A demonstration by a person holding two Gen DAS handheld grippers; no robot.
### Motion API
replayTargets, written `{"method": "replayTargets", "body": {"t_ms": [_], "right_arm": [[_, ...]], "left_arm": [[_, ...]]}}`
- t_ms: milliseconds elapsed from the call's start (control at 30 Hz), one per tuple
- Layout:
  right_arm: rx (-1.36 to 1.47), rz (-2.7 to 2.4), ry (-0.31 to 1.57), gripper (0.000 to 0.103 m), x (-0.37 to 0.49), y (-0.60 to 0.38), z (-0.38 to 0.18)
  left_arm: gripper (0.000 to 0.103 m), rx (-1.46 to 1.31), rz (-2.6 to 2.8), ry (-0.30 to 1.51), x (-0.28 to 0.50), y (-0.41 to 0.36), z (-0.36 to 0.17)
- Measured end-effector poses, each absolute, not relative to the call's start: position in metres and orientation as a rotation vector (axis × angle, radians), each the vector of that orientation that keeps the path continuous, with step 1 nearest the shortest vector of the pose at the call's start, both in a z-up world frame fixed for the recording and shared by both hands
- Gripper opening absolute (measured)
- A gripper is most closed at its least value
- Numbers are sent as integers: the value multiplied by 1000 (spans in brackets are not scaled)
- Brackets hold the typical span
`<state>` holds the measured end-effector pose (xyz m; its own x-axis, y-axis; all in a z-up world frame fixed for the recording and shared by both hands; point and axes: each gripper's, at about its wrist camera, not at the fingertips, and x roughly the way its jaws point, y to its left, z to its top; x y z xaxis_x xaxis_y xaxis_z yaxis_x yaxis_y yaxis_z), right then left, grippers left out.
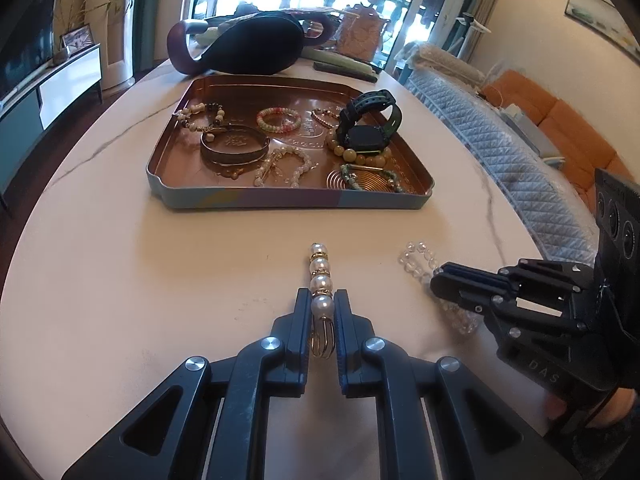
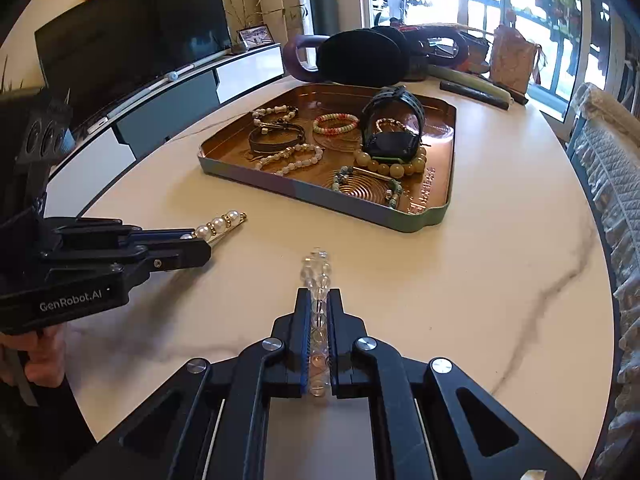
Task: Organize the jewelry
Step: 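Carry the crystal bracelet with the right tool while the left tool carries the pin over the tray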
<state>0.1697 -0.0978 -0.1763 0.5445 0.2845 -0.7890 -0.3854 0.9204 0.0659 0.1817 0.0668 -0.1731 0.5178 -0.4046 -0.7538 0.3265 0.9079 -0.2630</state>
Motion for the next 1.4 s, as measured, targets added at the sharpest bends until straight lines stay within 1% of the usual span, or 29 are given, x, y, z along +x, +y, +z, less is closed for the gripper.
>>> {"method": "replayTargets", "body": {"t_ms": [500, 1400], "right_arm": [[-104, 432, 877, 7, 162, -93, -164], [-106, 440, 702, 7, 151, -98, -94]], "left_arm": [[11, -45, -443, 869, 170, 63, -158], [11, -14, -492, 771, 161, 45, -118]]}}
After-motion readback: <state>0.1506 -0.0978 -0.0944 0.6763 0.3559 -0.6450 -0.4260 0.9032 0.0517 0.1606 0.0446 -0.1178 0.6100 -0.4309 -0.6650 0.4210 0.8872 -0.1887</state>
